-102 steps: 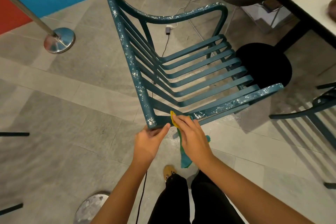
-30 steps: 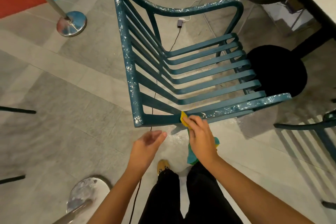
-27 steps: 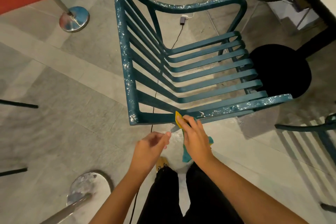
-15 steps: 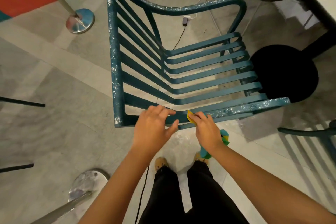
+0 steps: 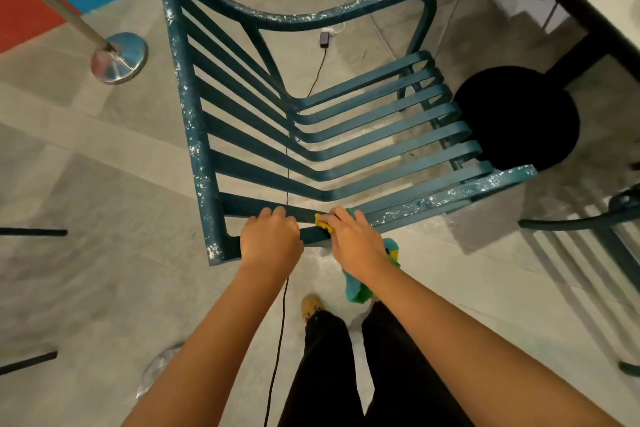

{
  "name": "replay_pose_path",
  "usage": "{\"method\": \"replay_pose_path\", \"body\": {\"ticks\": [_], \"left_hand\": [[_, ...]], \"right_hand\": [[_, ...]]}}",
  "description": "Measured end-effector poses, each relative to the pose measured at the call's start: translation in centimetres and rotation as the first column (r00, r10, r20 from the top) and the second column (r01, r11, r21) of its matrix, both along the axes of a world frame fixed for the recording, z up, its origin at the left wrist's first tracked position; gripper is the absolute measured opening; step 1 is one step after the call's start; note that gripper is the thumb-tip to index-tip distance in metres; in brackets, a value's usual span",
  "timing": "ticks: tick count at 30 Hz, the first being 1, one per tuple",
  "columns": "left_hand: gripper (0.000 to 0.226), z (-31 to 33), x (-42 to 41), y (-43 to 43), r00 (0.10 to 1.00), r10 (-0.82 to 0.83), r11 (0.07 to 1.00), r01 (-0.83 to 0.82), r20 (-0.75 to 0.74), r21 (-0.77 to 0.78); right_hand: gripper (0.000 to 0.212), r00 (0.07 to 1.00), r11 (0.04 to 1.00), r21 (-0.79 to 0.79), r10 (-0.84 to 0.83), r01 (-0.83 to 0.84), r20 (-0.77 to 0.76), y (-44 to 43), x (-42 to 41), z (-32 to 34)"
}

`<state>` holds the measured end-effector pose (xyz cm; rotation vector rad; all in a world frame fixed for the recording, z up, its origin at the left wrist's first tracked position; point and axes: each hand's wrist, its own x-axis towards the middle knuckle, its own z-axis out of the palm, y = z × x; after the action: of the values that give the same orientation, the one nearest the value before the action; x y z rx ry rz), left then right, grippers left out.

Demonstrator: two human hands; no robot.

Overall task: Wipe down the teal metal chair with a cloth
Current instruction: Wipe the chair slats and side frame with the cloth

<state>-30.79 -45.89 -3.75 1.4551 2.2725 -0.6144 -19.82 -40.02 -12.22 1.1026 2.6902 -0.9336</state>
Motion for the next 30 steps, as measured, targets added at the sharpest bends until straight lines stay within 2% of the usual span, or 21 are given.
{"method": "replay_pose_path", "body": {"ticks": [5,7,11,14,17,20,26,28,30], "left_hand": [[0.034,-0.1,-0.2,-0.3,0.999,-0.039,0.999,0.039,0.007,0.008],[0.034,0.0,-0.4,-0.3,0.999,-0.051,0.998,0.051,0.004,-0.026],[0.036,0.1,-0.5,-0.1,0.995,-0.101,0.992,0.100,-0.010,-0.074],[0.034,-0.1,-0.3,-0.3,0.991,-0.126,0.990,0.124,-0.032,-0.073],[0.033,-0.1,-0.4,-0.4,0.989,-0.144,0.988,0.141,-0.041,-0.069],[0.036,0.0,-0.4,-0.3,0.989,-0.147,0.986,0.145,-0.028,-0.077],[0.043,0.0,-0.5,-0.3,0.987,-0.157,0.981,0.153,-0.027,-0.117],[0.044,0.0,-0.5,-0.3,0.986,-0.167,0.978,0.162,-0.026,-0.129],[0.044,0.0,-0.5,-0.3,0.985,-0.170,0.978,0.166,-0.024,-0.129]], "right_hand": [[0.042,0.996,0.999,0.035,-0.024,0.021,0.082,1.3,1.3,-1.2],[0.042,0.994,0.995,0.025,-0.095,0.093,0.061,1.2,1.4,-1.3],[0.041,0.946,0.955,-0.014,-0.294,0.295,-0.140,-0.8,1.3,-0.4],[0.046,0.936,0.965,0.043,-0.238,0.257,-0.259,-3.1,0.9,0.3],[0.063,0.980,0.975,0.176,-0.105,0.135,-0.169,-4.7,0.3,-0.1],[0.074,0.985,0.965,0.201,-0.165,0.170,-0.038,-4.6,0.4,-0.8],[0.061,0.968,0.971,0.166,-0.195,0.169,0.156,-1.5,3.0,-2.4],[0.058,0.967,0.972,0.158,-0.197,0.171,0.164,-0.5,3.7,-2.5],[0.051,0.968,0.971,0.107,-0.227,0.216,0.105,0.0,3.9,-2.7]]}}
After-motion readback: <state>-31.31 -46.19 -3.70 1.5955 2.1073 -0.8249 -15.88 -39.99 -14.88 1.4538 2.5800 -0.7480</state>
